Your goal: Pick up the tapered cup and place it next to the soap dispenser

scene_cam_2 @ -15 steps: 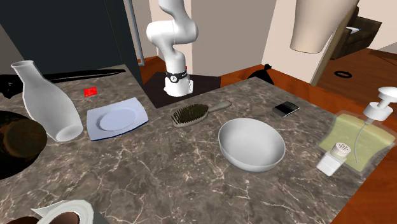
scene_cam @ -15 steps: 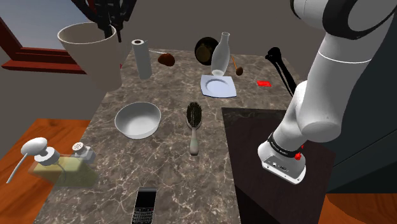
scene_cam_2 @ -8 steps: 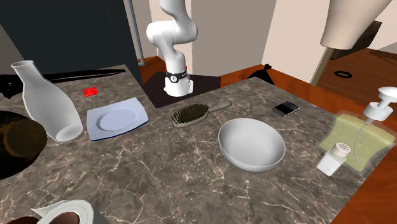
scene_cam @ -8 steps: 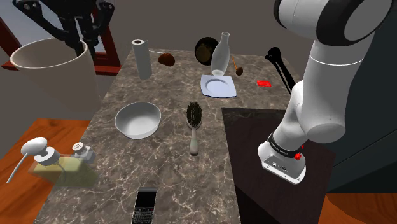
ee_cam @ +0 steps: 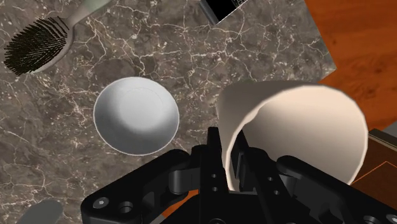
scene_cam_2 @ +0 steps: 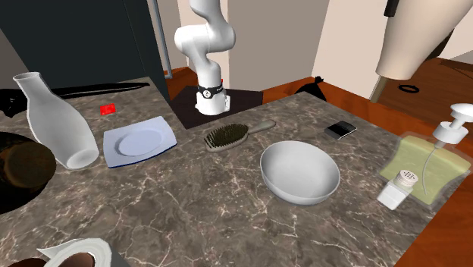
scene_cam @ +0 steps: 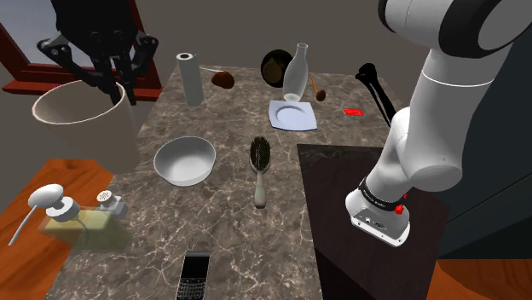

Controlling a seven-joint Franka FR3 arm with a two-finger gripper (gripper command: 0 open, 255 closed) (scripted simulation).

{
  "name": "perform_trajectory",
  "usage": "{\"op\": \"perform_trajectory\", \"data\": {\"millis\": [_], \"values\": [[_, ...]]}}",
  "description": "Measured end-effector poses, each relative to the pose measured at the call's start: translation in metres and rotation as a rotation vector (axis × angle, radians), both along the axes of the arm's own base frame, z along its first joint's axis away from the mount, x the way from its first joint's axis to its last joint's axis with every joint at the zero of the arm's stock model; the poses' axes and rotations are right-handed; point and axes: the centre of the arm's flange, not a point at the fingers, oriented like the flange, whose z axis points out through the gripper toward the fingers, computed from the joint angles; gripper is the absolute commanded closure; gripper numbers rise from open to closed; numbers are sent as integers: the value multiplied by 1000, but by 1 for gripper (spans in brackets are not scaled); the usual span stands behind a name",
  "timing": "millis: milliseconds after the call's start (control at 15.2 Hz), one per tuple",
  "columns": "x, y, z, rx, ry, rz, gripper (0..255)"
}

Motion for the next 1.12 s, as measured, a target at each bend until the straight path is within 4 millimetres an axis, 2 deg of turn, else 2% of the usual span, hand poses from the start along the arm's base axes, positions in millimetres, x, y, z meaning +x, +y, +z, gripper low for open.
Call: {"op": "perform_trajectory", "data": {"millis": [1122], "values": [[-1, 0, -90, 0, 0, 0, 255]]}}
